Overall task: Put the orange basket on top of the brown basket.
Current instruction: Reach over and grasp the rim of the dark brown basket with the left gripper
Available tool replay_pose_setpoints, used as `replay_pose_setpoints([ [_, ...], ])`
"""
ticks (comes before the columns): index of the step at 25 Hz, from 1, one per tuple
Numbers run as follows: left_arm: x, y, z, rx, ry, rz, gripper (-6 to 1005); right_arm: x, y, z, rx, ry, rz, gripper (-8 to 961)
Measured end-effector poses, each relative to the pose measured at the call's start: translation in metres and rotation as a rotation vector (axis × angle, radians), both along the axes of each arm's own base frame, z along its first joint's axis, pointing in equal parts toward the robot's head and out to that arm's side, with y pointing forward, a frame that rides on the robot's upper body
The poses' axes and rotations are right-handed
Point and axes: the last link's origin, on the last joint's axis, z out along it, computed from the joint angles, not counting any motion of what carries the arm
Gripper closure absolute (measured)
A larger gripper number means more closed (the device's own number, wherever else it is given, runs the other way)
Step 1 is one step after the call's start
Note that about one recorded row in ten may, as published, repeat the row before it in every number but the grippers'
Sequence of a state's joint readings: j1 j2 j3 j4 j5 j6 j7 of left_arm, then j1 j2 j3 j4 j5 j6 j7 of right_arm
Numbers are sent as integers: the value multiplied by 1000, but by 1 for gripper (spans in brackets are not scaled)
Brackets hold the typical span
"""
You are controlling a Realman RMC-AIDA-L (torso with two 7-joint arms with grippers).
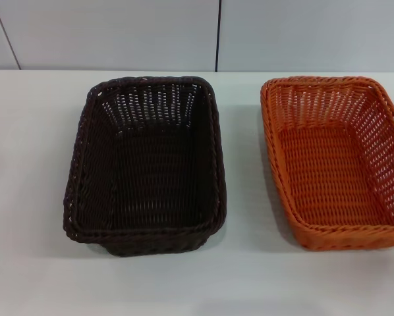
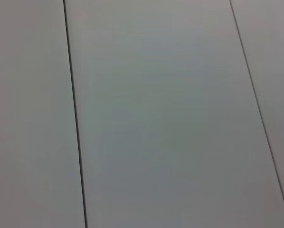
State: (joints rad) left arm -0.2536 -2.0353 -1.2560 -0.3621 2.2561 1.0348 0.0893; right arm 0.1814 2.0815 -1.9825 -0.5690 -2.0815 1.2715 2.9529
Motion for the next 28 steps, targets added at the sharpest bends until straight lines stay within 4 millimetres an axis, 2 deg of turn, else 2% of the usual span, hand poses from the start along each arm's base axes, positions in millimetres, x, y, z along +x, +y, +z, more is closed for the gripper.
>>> replay_pose_setpoints([
  [2, 0, 0, 0, 0, 0, 0, 227, -1, 1, 0, -1, 0, 2, 128],
  [3, 15, 20, 14, -58, -16, -56, 227, -1, 1, 0, -2, -1, 3, 128],
  [4, 15, 20, 14, -58, -16, -56, 228, -1, 1, 0, -2, -1, 3, 128],
  [6, 33, 42, 33, -166, -35, -75, 229, -1, 2, -1, -7, 1, 2, 128],
  [7, 33, 42, 33, -166, -35, -75, 229, -1, 2, -1, -10, 1, 2, 128],
  [8, 66, 60, 50, -332, -50, -46, 229, -1, 3, -1, -14, 3, 1, 128],
  [10, 74, 61, 52, -377, -46, -27, 228, -1, 4, -2, -17, 4, 2, 128],
  [13, 117, 61, 58, -512, -8, 12, 228, -2, 5, -3, -23, 7, 3, 128],
  [14, 117, 61, 58, -512, -8, 12, 228, -2, 5, -3, -23, 7, 3, 128],
  [16, 139, 57, 52, -610, 2, 36, 228, -3, 7, -4, -29, 10, 4, 128],
  [17, 143, 57, 52, -620, 0, 35, 227, -3, 8, -4, -31, 11, 4, 128],
  [18, 160, 53, 45, -718, 2, 44, 227, -4, 10, -6, -40, 14, 5, 128],
  [19, 160, 53, 45, -718, 2, 44, 227, -4, 10, -6, -40, 14, 5, 128],
  [23, 184, 50, 23, -894, -2, 61, 228, -3, 13, -6, -52, 7, 2, 128],
  [28, 187, 49, 5, -960, 15, 72, 228, -2, 13, -7, -59, 3, -2, 128],
])
